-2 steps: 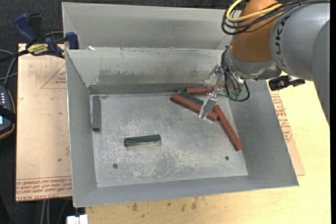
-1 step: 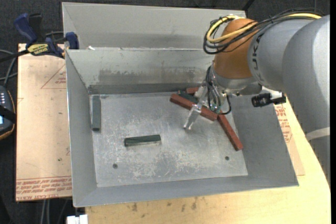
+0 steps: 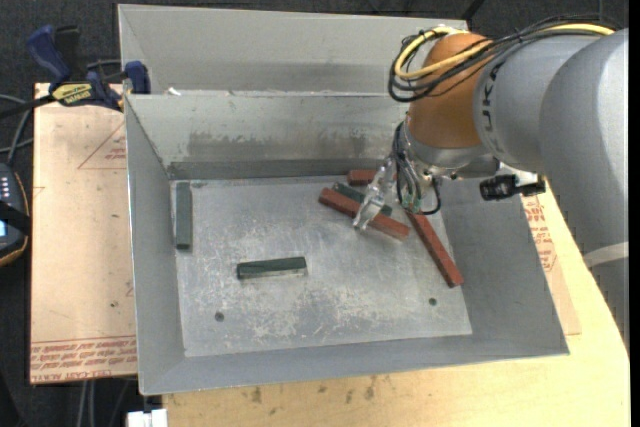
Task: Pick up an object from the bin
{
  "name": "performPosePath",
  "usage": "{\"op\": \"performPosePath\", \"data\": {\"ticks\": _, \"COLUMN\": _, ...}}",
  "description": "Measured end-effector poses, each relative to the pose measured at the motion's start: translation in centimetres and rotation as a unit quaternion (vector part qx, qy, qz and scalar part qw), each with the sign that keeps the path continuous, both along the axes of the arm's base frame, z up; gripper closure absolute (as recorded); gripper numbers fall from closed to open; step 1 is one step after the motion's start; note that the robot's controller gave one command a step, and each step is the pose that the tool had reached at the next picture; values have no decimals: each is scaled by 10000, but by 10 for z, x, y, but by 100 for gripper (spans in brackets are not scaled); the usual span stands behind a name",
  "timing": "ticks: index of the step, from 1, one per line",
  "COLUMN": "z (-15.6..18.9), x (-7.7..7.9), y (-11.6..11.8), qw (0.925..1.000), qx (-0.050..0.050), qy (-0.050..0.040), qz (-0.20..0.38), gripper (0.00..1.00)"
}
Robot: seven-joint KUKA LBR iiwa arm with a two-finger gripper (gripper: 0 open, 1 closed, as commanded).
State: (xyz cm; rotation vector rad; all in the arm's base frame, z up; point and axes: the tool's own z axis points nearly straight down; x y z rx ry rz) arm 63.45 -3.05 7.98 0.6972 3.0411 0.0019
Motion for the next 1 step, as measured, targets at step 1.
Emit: {"op": "performPosePath", "data": {"ticks": 1, "z": 0, "x": 0, "y": 0, "qw": 10000, "qx": 0, "qy": 0, "qz": 0, "gripper": 100}}
